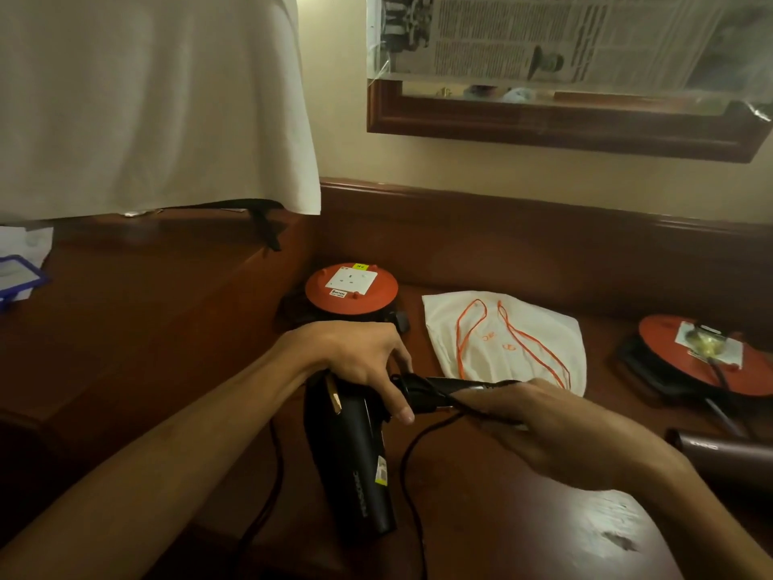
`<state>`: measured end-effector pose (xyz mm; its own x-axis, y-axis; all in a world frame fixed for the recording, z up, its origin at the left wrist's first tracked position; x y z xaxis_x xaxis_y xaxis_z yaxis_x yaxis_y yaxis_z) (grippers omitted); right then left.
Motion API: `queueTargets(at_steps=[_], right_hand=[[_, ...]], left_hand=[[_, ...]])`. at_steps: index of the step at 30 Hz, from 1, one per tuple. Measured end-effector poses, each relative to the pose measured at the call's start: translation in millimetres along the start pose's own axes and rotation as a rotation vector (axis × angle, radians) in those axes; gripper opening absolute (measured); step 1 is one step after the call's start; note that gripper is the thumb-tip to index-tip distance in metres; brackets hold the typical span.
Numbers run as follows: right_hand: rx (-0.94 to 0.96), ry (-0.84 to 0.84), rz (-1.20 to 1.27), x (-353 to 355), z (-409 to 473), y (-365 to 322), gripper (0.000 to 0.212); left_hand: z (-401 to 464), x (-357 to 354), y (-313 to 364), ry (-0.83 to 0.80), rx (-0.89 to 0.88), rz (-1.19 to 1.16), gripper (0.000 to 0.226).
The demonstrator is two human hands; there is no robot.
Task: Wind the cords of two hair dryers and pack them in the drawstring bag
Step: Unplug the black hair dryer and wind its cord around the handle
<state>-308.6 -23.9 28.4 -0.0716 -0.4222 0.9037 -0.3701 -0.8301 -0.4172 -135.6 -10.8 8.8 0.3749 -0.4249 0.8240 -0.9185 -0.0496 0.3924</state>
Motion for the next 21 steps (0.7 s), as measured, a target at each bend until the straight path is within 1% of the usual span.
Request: queueTargets(at_steps=[3,4,5,7,9,10,11,12,15,16,17,18,19,21], right_hand=[[-0.073,0.237,0.017,19,-7,14,0.020],[-0.061,0.286,0.054,21,-7,12,0.018],[-0.035,0.294,0.120,18,-7,8,0.018],[0.017,0.203,0.315,7,-8,-4,0.019],[0.026,0.023,0.454,-5,-13,-10,0.023],[0.015,-0.026,0.458,-6,-16,-7,0.026],[0.000,-0.008,0.415,-3,-17,1,0.027],[-0.033,0.070,0.338,4,-16,13,0.023],[-0.132,0.498,0.082,36,-20,37,0.013],[-0.136,0.595,0.080,39,-23,41,0.013],[-0.118,0.638,0.168,37,-25,42,0.013],[-0.091,0.631,0.297,31,-24,39,0.013],[-0.048,0.580,0.417,21,-22,29,0.014],[0.054,0.435,0.562,-7,-18,1,0.018]], left_hand=[[-1,2,0,0.008,0.012,0.048,0.062],[-1,3,-1,0.010,0.014,0.060,0.061],[0,3,-2,0.006,0.015,0.066,0.059],[1,1,-4,-0.015,0.021,0.064,0.053],[2,-5,-3,-0.041,0.025,0.080,0.046],[2,-7,-3,-0.046,0.030,0.090,0.044],[0,-8,-3,-0.040,0.034,0.097,0.045],[-2,-6,-4,-0.025,0.037,0.096,0.049],[-7,5,-6,0.036,0.022,0.033,0.059],[-8,10,-6,0.059,0.017,0.015,0.060],[-8,16,-6,0.087,0.015,0.014,0.062],[-8,22,-7,0.118,0.019,0.019,0.063],[-7,26,-8,0.143,0.025,0.020,0.063],[-7,31,-9,0.158,0.020,-0.025,0.055]])
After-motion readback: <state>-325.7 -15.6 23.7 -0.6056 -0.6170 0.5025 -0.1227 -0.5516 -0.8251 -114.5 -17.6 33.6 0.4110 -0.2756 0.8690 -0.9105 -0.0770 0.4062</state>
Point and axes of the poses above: each hand's wrist, its own z-axis towards the middle knuckle, its own x-axis out of the back of the hand, y = z × x, the point moved 9 cm from there along z, towards the middle knuckle, and after that the axes turned 4 degrees about z, right-handed, at the moved point
